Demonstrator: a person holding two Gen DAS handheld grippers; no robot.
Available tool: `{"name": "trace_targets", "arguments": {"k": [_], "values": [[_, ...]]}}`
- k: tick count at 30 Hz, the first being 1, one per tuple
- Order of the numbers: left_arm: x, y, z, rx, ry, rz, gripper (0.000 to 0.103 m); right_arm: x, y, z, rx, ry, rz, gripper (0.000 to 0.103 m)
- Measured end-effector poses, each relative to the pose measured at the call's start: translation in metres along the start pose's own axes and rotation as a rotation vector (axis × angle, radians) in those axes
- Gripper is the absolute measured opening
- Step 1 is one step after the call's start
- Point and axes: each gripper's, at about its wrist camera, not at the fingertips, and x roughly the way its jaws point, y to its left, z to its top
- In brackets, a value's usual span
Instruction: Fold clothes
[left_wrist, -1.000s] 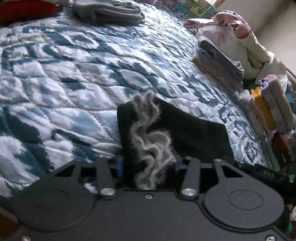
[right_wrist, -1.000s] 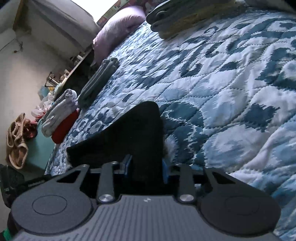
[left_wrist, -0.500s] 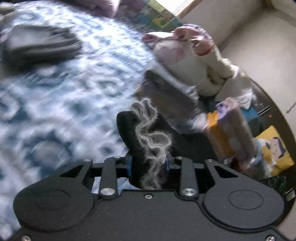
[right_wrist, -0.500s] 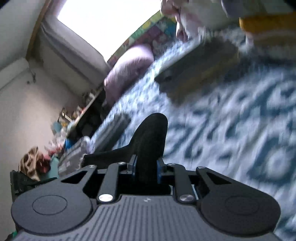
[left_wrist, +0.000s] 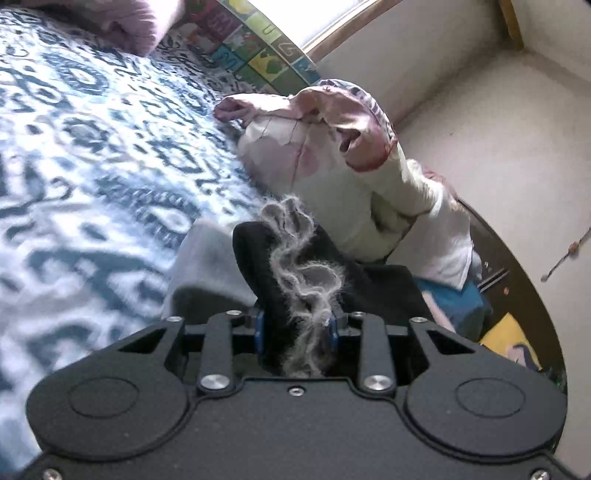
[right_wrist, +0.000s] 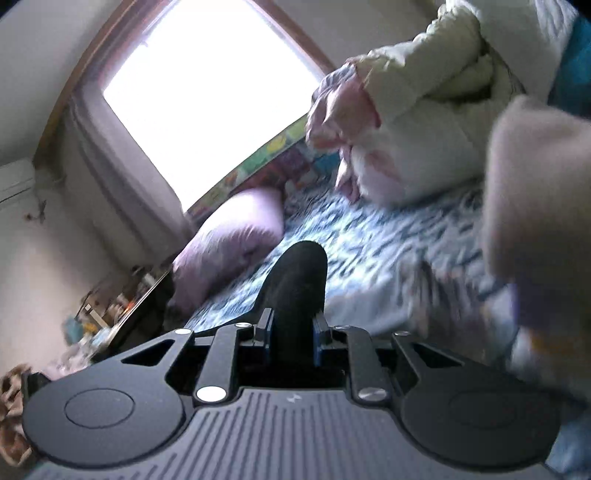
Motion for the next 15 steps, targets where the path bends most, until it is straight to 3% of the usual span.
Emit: {"name": "trace_targets", "arguments": {"k": [3,8,9,12,14,15], "values": [[0.034,0.01,0.02,0.007,-0.002,-0.025,0.028,0.028,-0.012,0.015,0.0,-0.035,-0.035,0.021],[0.082,0.04,0.028,-0.029,0.003,-0.056,0.028,0.066,-0.038,0.016,-0.007,-0.079,-0.094,0.021],[0.093,0.048,0.025,-0.031,0.01,-0.043,0.028,0.072,-0.043,0.013,-0.02,-0.086,-0.11,0.022],[0.13,0.07,0.009,0.019,0.075,0.102,0.032,0.103,-0.068,-0.009,-0.029,-0.046,-0.219,0.023],[0.129,0.07,0.007,0.027,0.051,0.101,0.035,0.123,-0.07,-0.028,-0.174,-0.009,-0.329,0.026],[0.127,0.069,0.007,0.027,0.055,0.101,0.036,0.126,-0.069,-0.032,-0.208,-0.013,-0.336,0.027]]}}
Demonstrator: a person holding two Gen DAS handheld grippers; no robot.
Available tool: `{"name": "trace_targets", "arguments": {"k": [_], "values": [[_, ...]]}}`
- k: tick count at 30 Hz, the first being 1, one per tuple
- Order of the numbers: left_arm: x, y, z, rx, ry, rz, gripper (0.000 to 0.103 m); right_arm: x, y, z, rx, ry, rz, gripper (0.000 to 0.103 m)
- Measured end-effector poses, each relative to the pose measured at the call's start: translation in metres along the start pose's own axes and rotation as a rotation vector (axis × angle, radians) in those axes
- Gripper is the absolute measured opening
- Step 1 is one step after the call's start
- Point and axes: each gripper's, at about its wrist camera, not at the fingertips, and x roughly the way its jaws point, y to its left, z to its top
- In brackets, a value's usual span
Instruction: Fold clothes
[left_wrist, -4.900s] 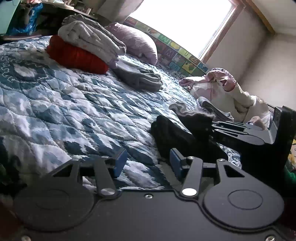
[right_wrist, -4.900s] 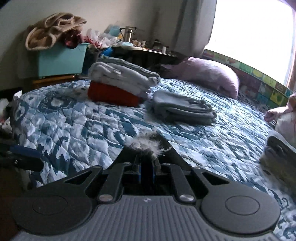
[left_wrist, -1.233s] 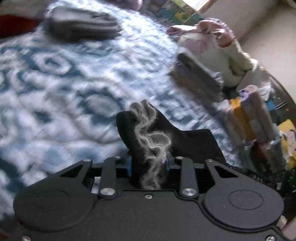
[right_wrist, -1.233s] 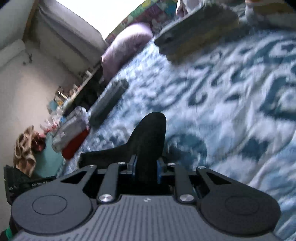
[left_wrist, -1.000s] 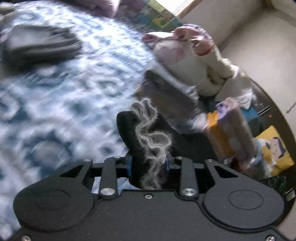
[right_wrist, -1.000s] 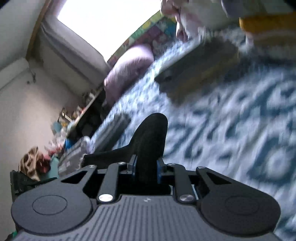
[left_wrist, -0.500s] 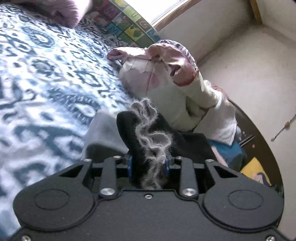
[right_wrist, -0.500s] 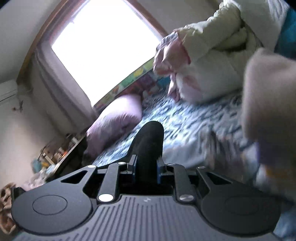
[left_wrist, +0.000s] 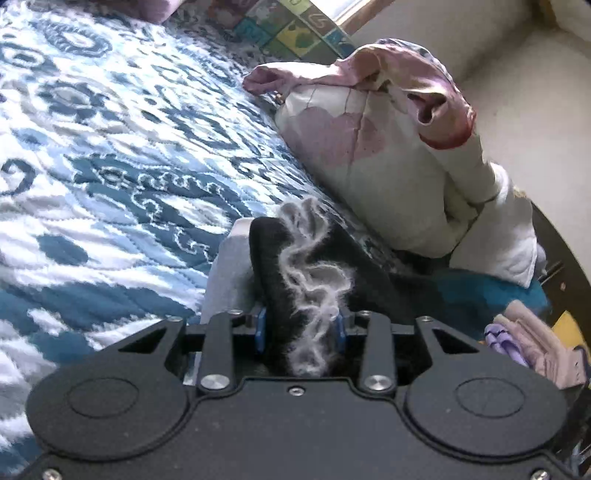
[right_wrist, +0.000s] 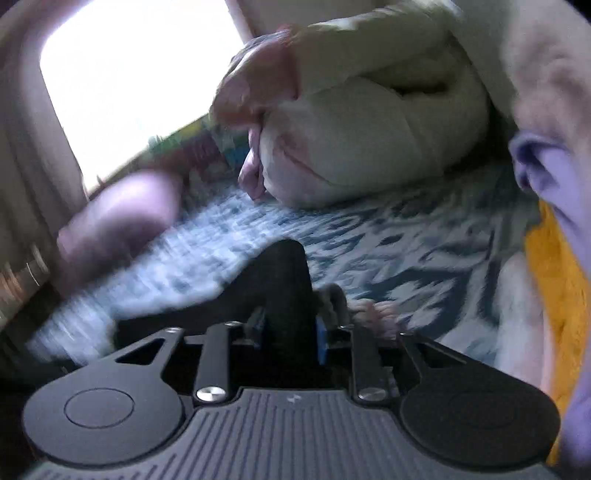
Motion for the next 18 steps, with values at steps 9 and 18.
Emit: {"name": "trace_targets", "arguments": {"k": [9,18], "values": [[-0.047,-0.043,0.004,0.101,-0.038,0.075,0.071,-0.034,0.019,0.013,-0.086,-0.004,-0.082,0.064],[-0.115,-0.139,-0.036,0.497,-0.013,0.287,0.101,-0.111,0.042,0.03,-0.1,0.119,-0.017,0.095]]}}
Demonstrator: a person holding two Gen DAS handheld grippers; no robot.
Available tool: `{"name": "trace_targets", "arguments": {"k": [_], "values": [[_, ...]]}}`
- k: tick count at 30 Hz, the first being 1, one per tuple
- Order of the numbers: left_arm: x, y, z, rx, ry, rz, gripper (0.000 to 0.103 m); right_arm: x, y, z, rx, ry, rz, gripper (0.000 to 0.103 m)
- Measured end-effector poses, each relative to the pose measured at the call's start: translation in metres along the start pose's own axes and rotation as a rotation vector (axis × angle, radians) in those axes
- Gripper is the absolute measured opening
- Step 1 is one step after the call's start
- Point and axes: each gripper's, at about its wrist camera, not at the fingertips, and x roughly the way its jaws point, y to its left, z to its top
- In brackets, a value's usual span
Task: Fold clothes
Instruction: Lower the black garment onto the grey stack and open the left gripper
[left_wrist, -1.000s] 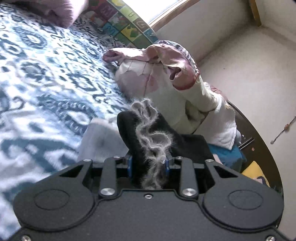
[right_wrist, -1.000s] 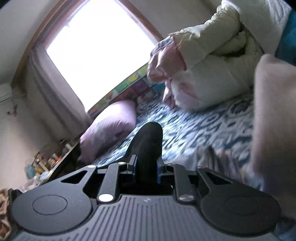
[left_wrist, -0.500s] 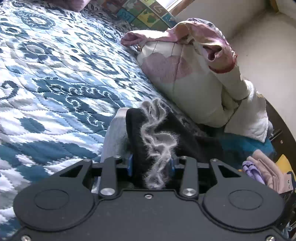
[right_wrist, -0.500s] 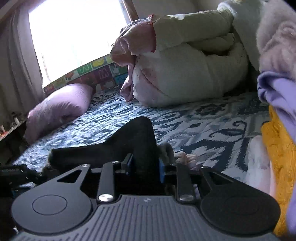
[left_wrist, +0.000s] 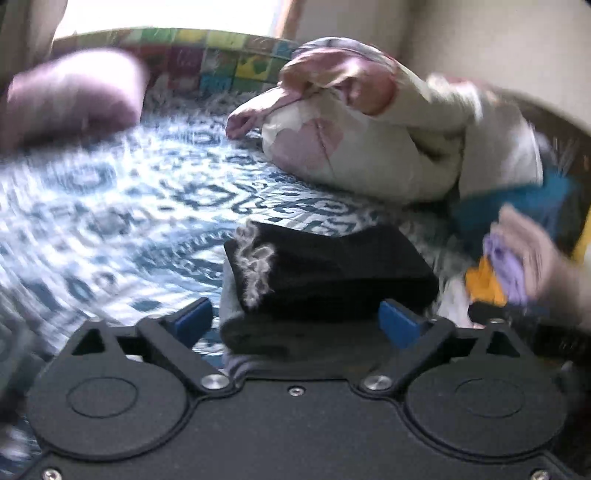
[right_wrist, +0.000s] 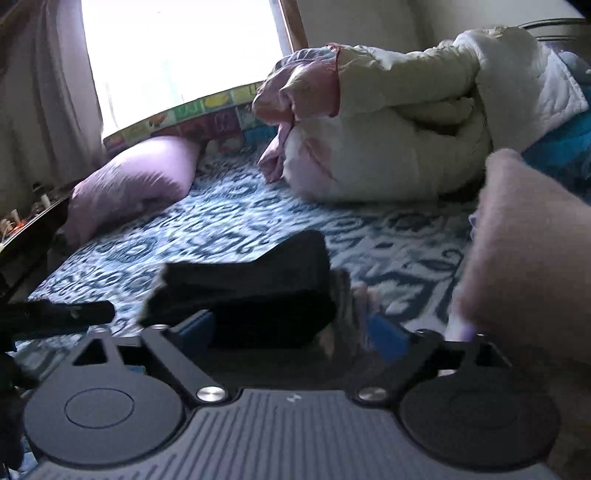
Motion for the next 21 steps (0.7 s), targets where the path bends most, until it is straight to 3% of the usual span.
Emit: {"name": "trace_targets", "arguments": {"k": [2,5,7,14,21], "values": [[-0.016,-0.021,0.0,0.1,-0.001,0.059,0.102,-0.017,0.012,0.004,-0.021,0.03,-0.019,0.102],[-0.038,-0.047,-0.005,0.225,-0.036,0.173,0.103,-0.047,0.03,0.007,-0.068,0.044,-0.057,0.102],[-0.046,-0.054,-0.008,0.249,-0.031,0.208,0.103,-0.062,0.036,0.01,-0.079,0.046,-0.076,0.103],[-0.072,-0.047,-0.01,0.061,0.015,0.178,0.103,-0.093,0.049,0.016,-0.097,0.069,-0.101,0.103],[-0.088,-0.047,-0.01,0.012,0.012,0.185,0.103,-0.103,0.056,0.012,-0.114,0.109,-0.112,0.103]]}}
